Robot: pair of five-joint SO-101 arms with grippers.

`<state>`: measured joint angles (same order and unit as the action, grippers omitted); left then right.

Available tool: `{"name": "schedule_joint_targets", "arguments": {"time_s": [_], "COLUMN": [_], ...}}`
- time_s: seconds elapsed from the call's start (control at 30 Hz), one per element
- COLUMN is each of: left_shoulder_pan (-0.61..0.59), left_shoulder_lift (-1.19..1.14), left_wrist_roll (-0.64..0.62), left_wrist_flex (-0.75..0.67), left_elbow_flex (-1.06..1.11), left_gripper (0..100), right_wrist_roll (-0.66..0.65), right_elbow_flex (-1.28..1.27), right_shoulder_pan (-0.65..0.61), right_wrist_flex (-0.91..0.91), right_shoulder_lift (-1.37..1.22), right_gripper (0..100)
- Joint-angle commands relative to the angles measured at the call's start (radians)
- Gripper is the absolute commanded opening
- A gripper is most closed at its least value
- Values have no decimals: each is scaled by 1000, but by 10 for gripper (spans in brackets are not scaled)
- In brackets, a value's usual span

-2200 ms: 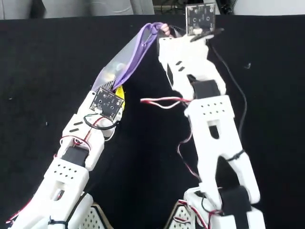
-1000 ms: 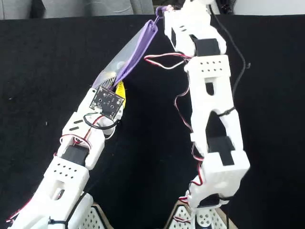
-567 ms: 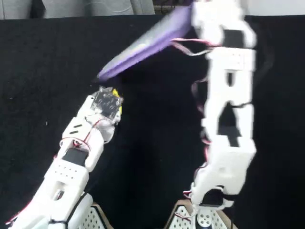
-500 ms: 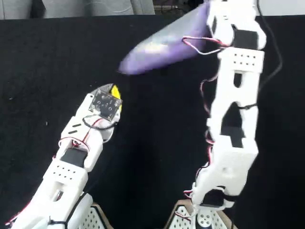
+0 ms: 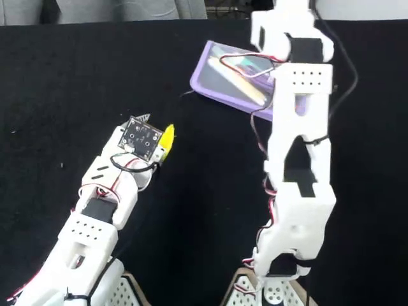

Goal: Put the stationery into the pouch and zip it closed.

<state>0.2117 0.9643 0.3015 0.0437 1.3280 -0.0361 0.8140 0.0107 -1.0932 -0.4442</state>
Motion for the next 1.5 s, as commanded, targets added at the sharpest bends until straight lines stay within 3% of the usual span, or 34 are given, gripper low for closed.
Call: {"name": "schedule_joint_targets", "arguments": {"time_s": [0.0, 0.1, 0.3, 0.4, 0.53, 0.73, 0.83, 0.93, 0.97, 1.1, 1.37, 1.47], "left_shoulder_pan": [-42, -85, -163, -186, -220, -234, -234, -234, -234, -225, -223, -234], "left_shoulder_lift": [20, 18, 21, 21, 21, 23, 23, 40, 60, 236, 884, 822], "left_wrist_roll": [-21, -21, -21, -21, -21, -21, -21, -21, -21, -21, -132, -137], "left_wrist_flex": [-14, -8, -14, -9, -8, -6, -6, -3, 18, 227, 778, 839], "left_elbow_flex": [-38, 2, 110, 134, 159, 160, 163, 165, 166, 159, 170, 136], "left_gripper": [198, 198, 198, 198, 194, 27, 43, 30, 29, 28, 29, 29], "right_wrist_roll": [-121, -164, -167, -173, -170, -164, -164, -164, -164, -164, -77, -51], "right_elbow_flex": [59, 61, 35, 13, 13, 16, 15, 13, 12, 8, -31, -122], "right_shoulder_pan": [-58, -41, 91, 123, 140, 132, 132, 132, 132, 132, 138, 129], "right_wrist_flex": [-115, -176, -196, -216, -292, -396, -457, -516, -532, -611, -669, -667], "right_shoulder_lift": [27, 28, -2, -30, -45, 12, 62, 113, 130, 186, 295, 366], "right_gripper": [11, 25, 241, 286, 286, 283, 204, 55, 10, 44, 11, 11]}}
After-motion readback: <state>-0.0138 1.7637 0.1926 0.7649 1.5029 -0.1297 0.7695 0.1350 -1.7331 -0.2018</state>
